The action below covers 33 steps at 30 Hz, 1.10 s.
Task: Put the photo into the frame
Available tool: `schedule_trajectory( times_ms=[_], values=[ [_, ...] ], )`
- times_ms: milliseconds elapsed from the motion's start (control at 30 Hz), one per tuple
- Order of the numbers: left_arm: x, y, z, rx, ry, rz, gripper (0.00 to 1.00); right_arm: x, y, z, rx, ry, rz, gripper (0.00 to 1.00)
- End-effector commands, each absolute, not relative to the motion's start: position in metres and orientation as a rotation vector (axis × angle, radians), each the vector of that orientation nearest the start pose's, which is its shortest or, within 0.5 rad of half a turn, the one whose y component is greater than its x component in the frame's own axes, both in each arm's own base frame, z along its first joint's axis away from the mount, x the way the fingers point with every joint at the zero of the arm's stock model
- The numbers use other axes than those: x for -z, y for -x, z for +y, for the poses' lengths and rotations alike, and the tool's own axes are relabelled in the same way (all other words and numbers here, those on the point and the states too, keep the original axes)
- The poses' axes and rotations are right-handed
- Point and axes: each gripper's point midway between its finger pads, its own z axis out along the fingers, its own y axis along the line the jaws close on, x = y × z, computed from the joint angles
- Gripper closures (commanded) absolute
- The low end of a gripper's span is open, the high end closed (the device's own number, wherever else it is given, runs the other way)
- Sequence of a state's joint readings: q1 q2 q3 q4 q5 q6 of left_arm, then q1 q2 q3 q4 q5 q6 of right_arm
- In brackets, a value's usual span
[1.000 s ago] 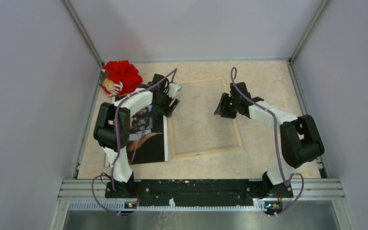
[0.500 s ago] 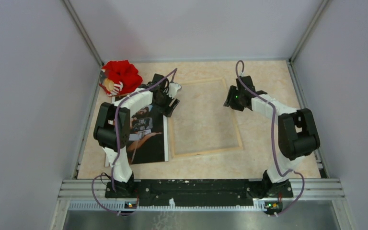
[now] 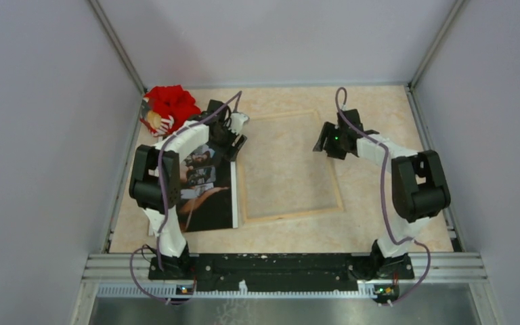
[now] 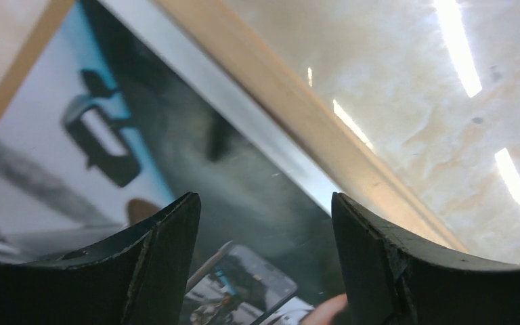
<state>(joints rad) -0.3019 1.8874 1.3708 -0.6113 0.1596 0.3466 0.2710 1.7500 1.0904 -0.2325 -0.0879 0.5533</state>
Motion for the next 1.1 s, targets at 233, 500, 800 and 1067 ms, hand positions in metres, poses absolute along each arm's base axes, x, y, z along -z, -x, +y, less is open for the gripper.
schedule_trajectory(
  times_ms=[233,500,800,1067],
  values=[
    [-0.052,-0.403,-0.126,0.151,-0.847,2.524,0.25,-0.086,-0.401,0.105,-0.559,-0.422,2.415,0.19],
    [-0.025,-0.394,-0.142,0.104,-0.902,2.548,0.26,-0.041,-0.399,0.111,-0.681,-0.516,2.467,0.11],
    [-0.008,-0.386,-0.159,0.122,-0.978,2.541,0.27,-0.032,-0.392,0.152,-0.769,-0.46,2.502,0.08],
    [0.009,-0.38,-0.171,0.157,-1.054,2.56,0.28,-0.146,-0.387,0.194,-1.189,-0.378,2.236,0.12]
  ],
)
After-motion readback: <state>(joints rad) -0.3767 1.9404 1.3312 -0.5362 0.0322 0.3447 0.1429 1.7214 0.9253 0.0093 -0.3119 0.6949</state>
